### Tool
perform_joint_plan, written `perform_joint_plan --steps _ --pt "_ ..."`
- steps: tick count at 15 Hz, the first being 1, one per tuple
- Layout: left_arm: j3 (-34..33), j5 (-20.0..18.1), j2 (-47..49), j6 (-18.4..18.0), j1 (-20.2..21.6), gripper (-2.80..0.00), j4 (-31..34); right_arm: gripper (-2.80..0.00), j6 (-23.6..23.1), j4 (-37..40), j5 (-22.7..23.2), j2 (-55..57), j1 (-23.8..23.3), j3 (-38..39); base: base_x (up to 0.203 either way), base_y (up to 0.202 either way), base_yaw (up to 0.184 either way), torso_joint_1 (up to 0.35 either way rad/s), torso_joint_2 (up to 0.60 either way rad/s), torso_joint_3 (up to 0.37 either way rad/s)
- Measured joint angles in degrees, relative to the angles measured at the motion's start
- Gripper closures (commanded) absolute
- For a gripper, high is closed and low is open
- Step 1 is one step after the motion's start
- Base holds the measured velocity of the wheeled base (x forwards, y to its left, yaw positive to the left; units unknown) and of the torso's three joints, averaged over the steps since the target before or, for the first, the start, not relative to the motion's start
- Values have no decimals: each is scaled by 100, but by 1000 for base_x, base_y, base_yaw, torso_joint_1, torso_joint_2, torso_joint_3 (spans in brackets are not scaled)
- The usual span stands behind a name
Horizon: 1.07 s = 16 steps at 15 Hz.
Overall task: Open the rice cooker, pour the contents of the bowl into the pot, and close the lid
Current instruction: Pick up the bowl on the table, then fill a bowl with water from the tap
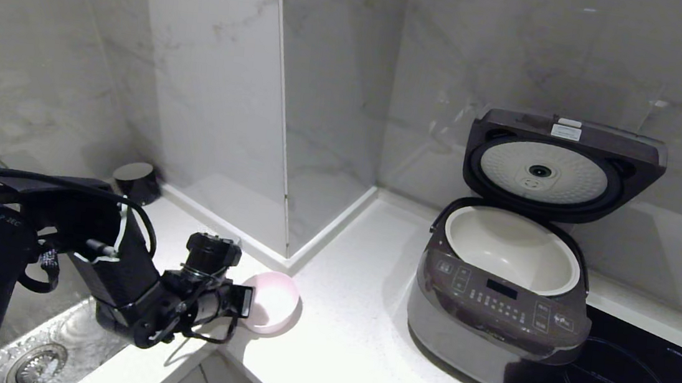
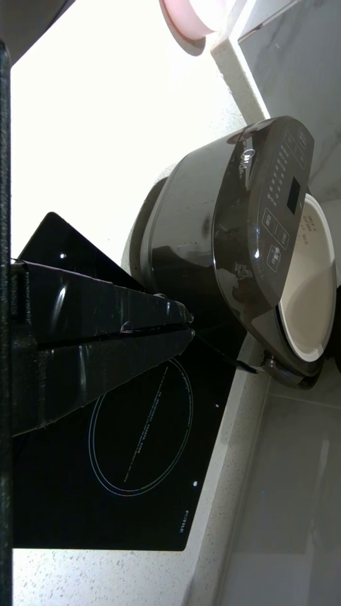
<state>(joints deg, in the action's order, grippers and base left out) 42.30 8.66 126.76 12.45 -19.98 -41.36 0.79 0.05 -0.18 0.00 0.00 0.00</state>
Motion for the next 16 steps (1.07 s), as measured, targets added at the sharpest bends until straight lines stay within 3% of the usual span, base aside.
perform_joint_plan --steps 5,16 --pt "-479 -54 -497 94 364 0 -282 0 -2 0 0 0 0 0 0 0 0 0 0 0" --pt "-825 -302 -760 135 2381 0 -328 0 0 2 0 0 0 0 0 0 0 0 0 0"
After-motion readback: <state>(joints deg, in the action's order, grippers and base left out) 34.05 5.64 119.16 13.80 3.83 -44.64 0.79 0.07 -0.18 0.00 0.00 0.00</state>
